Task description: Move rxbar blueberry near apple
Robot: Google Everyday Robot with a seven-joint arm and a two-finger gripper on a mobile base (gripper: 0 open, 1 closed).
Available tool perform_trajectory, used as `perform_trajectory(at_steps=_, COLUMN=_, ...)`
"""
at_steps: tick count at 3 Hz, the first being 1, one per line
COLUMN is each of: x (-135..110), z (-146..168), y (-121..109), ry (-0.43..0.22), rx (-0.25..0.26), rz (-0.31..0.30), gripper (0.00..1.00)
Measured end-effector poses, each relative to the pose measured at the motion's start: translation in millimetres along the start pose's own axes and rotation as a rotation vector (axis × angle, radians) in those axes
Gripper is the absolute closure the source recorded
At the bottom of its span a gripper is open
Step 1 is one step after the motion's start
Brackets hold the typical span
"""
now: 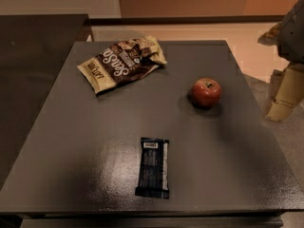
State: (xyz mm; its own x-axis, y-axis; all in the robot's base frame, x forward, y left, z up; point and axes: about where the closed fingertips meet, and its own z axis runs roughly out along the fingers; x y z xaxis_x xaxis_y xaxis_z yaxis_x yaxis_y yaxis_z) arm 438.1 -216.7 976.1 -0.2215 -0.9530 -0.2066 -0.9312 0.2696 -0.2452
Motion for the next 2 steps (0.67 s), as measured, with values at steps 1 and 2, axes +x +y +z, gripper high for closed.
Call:
perform_trajectory(at_steps=1, x=0.0, z=0.0, y=0.0, ry=0.0, rx=0.0, rz=0.0, gripper=0.0)
perform_trajectory(at_steps=2, x=-7.8, z=-1.3, y=1.7, ry=-0.011, rx=0.002, rz=-0.035, gripper=0.0)
